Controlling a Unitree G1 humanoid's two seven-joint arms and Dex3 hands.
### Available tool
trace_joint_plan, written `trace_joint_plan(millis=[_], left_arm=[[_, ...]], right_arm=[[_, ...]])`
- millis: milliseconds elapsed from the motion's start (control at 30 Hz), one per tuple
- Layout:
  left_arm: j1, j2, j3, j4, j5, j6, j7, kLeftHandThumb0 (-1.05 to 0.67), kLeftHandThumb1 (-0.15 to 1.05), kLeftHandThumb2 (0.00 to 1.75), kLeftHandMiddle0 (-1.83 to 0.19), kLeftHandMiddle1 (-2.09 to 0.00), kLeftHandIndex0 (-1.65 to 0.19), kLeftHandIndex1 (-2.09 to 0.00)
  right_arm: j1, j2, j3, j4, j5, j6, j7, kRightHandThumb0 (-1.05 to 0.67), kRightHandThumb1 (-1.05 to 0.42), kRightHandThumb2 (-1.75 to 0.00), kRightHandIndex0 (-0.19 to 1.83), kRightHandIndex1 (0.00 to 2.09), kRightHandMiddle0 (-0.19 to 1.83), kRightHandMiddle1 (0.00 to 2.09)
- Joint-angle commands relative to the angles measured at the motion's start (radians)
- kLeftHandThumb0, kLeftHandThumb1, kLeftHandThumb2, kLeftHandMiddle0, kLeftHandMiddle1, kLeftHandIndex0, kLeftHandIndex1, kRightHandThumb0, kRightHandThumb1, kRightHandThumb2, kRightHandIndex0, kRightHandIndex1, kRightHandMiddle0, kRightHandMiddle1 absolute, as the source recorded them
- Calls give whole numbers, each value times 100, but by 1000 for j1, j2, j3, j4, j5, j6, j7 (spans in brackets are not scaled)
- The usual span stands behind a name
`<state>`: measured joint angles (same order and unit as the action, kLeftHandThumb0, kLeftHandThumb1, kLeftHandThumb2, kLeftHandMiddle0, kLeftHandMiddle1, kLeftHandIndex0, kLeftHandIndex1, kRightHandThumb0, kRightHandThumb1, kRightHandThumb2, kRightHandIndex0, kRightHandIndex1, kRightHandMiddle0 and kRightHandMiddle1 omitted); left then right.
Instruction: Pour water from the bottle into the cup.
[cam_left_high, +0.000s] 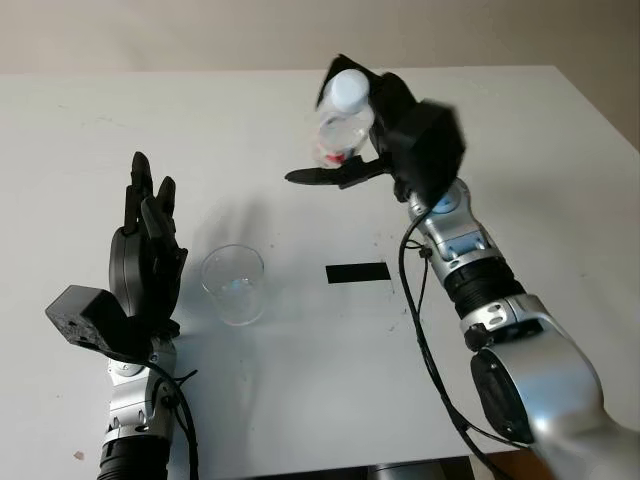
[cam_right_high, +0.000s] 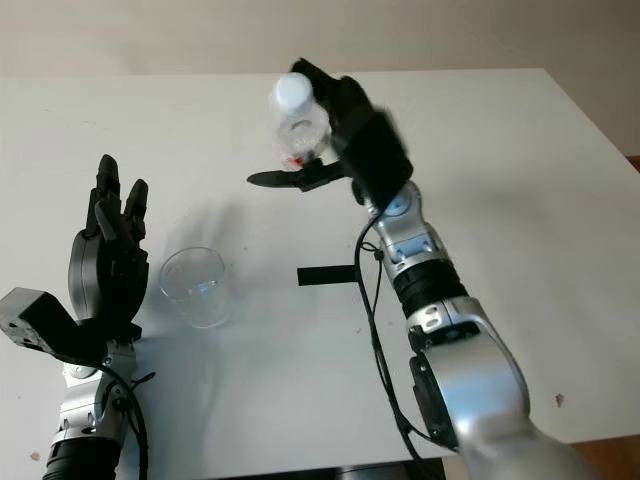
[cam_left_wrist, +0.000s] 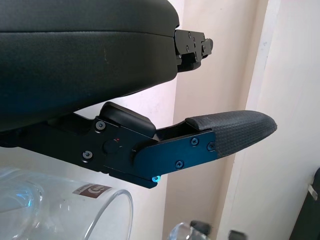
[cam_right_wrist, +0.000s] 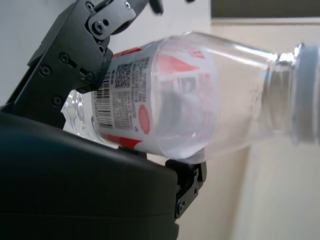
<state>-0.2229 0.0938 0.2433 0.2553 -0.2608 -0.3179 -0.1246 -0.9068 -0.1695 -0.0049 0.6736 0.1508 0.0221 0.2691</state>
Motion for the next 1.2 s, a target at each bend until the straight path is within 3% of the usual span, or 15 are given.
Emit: trace_joint_plan(millis=[0,233,333,533,1033,1167], left_arm=[[25,-4,1,-8,-1,5,-2,-90,105,68,19,-42,4,0],[29,-4,1,-19,0,13,0,-90,105,68,19,-44,3,0],[32,-3,1,-22,1,17,0,-90,105,66,19,-44,3,0],[36,-1,0,-26,5,18,-3,-90,105,66,19,-43,4,0],[47,-2,4,-43,0,26,-6,-90,105,63,19,-40,5,0],[51,0,3,-50,1,32,-6,-89,105,64,19,-40,5,0]], right_arm=[[21,-5,-28,-90,41,68,34,-14,-105,-32,142,209,113,209],[68,-22,-80,-259,152,344,116,-17,-105,-35,134,209,69,209],[79,-18,-107,-295,198,444,125,-19,-105,-37,131,209,61,209],[117,-21,-98,-333,197,526,112,-20,-105,-39,145,209,35,209],[239,-62,8,-382,58,556,121,-18,-105,-35,150,209,39,209],[255,-61,11,-370,46,561,130,-18,-105,-35,159,209,47,209]])
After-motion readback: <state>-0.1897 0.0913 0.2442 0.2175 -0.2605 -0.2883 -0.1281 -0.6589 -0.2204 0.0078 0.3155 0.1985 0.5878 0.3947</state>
